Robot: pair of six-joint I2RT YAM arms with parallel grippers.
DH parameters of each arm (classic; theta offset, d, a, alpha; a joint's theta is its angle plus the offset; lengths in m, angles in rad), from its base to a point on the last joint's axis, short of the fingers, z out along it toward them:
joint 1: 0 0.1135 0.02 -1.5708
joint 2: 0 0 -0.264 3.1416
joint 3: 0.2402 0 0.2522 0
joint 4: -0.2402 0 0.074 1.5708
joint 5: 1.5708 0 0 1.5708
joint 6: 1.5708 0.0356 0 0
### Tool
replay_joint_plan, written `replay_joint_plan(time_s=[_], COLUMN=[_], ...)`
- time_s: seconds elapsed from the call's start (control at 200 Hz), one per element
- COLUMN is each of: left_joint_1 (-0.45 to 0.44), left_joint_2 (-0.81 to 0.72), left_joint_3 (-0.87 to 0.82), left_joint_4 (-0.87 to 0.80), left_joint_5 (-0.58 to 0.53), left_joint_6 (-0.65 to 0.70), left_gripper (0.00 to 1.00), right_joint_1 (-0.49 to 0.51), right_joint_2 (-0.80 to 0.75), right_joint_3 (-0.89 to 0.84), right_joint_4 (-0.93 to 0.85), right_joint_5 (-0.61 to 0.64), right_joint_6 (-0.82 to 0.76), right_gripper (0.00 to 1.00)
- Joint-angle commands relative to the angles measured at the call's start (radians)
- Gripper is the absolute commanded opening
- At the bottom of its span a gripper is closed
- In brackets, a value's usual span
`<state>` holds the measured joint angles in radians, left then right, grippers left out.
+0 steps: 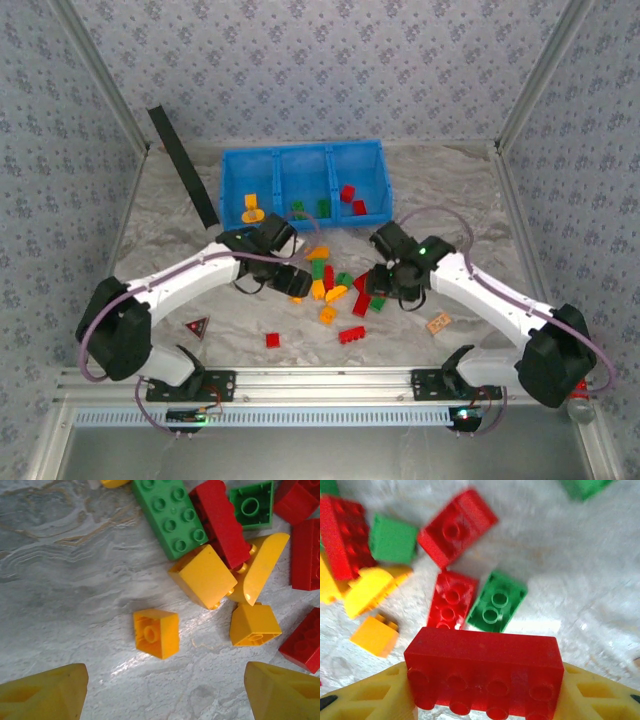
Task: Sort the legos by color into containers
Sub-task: Pick up the lego from the bottom-center of the table, then place the lego in the container.
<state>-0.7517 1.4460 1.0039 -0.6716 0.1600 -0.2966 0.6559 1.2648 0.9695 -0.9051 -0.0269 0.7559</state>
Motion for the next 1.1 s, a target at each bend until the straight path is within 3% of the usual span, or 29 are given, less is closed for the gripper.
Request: replay_joint_plan(time_s=[0.0, 0.375, 0.745, 1.094], left_joint_1=[-0.028, -0.051, -0.055, -0.055], left_joint_2=[0.032, 0.119, 0.182, 0.251], left_joint_3=[-0.013, -0.02, -0.028, -0.002], left_joint_4=[0.054, 0.057, 0.07, 0.069], left_joint_5=[-0.004, -0.016, -0.023, -0.037], left_joint_6=[0.019, 0.007, -0.007, -0.012], left_gripper=[0.81, 0.8, 0.8, 0.79], right_joint_1=[-0.065, -0.212, -0.247, -0.3], right_joint_2=[0.048, 0.342, 0.74, 0.978], right_joint_3=[0.116, 0.59, 1.021, 1.201], right_joint_4=[-0.068, -0.019, 0.013, -0.002], right_joint_5=[0.036, 0.067, 0.099, 0.051], right_joint_6=[-0.119, -0.352, -0.43, -0.441], right_gripper=[0.42, 0.43, 0.43, 0.43])
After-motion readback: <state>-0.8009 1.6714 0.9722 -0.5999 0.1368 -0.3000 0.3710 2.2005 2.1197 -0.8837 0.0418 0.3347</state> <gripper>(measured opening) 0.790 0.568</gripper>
